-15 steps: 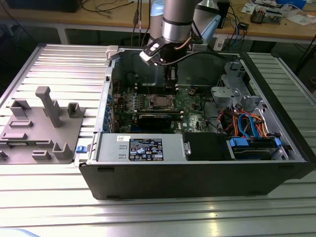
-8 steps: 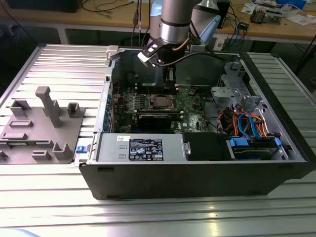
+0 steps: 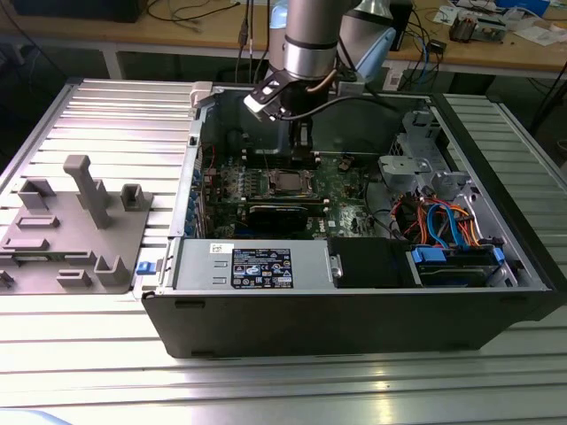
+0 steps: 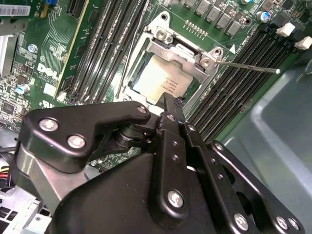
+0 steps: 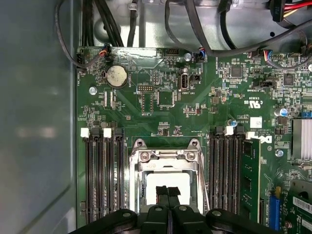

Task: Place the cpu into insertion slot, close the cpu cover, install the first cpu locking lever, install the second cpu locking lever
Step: 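Close the cpu cover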

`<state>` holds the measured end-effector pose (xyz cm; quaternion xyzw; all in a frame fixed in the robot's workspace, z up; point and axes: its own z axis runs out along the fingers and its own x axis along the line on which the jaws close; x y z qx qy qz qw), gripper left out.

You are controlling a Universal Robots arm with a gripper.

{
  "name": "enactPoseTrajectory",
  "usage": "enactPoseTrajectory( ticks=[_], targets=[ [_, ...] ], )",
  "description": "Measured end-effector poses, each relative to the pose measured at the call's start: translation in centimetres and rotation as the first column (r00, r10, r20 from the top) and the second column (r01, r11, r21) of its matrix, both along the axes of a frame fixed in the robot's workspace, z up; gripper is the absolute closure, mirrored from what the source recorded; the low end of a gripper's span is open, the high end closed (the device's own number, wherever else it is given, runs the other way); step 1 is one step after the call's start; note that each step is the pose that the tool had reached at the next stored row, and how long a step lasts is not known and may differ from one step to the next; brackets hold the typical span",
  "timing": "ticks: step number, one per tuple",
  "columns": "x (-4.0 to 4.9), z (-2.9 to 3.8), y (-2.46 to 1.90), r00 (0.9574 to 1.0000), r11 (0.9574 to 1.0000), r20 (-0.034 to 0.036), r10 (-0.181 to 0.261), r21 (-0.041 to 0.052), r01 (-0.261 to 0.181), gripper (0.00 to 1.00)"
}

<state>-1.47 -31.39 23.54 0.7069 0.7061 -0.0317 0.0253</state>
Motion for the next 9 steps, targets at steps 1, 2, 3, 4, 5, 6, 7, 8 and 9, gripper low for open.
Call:
enactPoseTrajectory(
  ticks=[1, 2, 3, 4, 5, 6, 7, 8, 9],
  targets=[
    [-0.01, -0.03, 0.0, 1.0, 1.0, 0.0, 0.0, 0.0, 0.0, 0.89],
    [-0.05, -0.09, 0.0, 1.0, 1.0, 0.0, 0.0, 0.0, 0.0, 0.89],
    [-0.08, -0.14, 0.0, 1.0, 1.0, 0.0, 0.0, 0.0, 0.0, 0.89],
    [-0.12, -0.21, 0.0, 1.0, 1.0, -0.0001, 0.0, -0.0001, 0.0, 0.89],
    [-0.15, -0.27, 0.0, 1.0, 1.0, -0.0001, 0.0, 0.0, 0.0, 0.89],
    [-0.17, -0.32, 0.0, 1.0, 1.0, 0.0, 0.0, 0.0, 0.0, 0.89],
    [-0.19, -0.36, 0.0, 1.0, 1.0, 0.0, 0.0, 0.0, 0.0, 0.89],
    [-0.2, -0.39, 0.0, 1.0, 1.0, -0.0001, 0.0, 0.0, 0.0, 0.89],
    [-0.22, -0.45, 0.0, 1.0, 1.0, 0.0, 0.0, -0.0001, 0.0, 0.89]
  ],
)
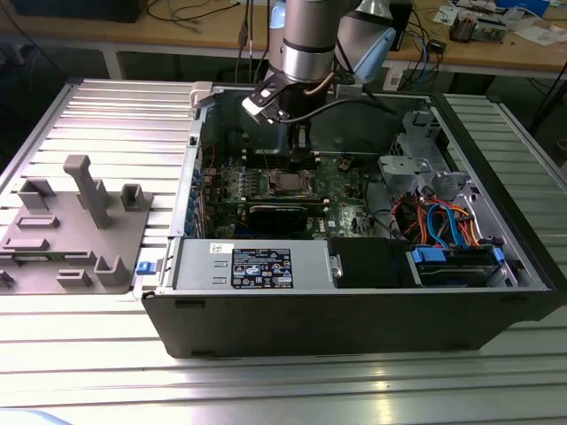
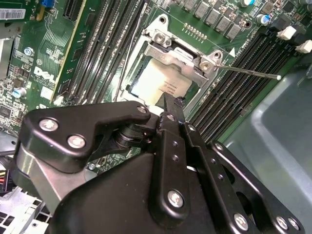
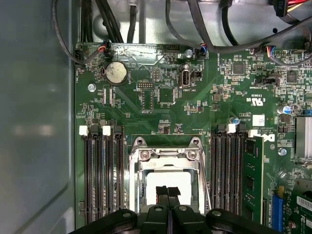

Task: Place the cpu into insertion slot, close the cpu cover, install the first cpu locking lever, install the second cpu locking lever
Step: 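Close the cpu cover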

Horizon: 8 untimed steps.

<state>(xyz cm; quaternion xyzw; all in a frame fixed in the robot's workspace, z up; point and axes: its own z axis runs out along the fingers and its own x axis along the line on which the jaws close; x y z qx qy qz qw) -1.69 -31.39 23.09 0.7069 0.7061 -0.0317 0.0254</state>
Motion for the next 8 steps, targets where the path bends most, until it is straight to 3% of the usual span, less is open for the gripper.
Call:
enactPoseTrajectory(
  ticks=[8],
  targets=[
    [-0.15, -0.32, 0.0, 1.0, 1.0, 0.0, 0.0, 0.0001, 0.0, 0.89]
  ],
)
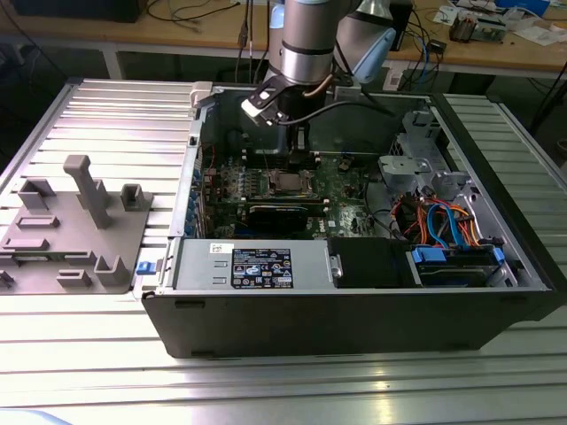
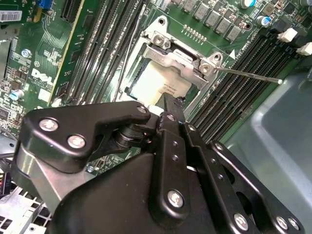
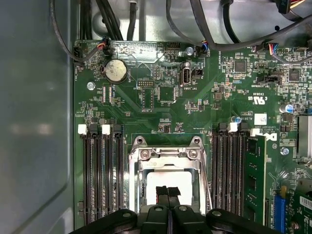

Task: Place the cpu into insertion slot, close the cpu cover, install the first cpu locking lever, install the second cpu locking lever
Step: 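Close the cpu cover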

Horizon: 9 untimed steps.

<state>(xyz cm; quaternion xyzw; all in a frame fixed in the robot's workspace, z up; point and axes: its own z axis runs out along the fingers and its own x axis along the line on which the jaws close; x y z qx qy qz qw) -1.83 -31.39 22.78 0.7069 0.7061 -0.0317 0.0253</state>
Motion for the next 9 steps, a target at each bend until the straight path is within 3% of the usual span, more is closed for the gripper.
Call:
enactPoseTrajectory(
  ticks=[9],
  targets=[
    [-0.12, -0.33, 0.0, 1.0, 1.0, 0.0, 0.0, -0.0001, 0.0, 0.89]
  ],
)
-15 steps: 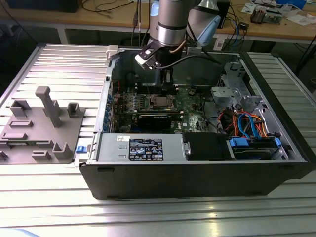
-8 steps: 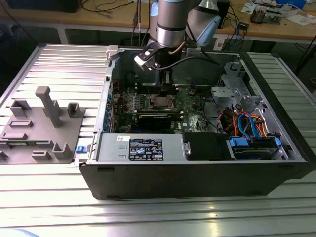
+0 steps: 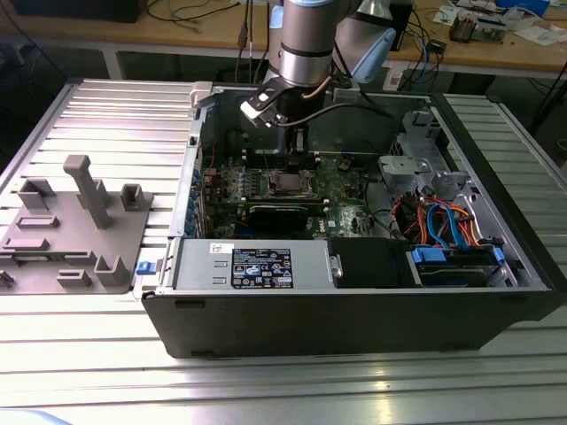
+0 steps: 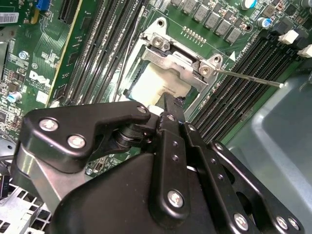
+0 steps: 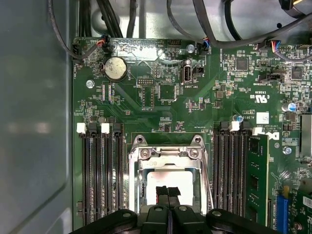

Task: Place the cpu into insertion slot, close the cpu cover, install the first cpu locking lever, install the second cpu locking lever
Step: 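Close the cpu cover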

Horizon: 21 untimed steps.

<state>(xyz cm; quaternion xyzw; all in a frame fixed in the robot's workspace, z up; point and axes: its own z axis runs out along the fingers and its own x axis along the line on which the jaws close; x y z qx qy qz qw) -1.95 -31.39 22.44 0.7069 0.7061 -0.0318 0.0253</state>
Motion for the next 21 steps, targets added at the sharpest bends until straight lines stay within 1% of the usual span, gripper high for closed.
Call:
enactPoseTrajectory(
  ticks=[21],
  targets=[
    [-0.32, -0.87, 0.0, 1.0, 1.0, 0.0, 0.0, 0.0001, 0.0, 0.89]
  ],
)
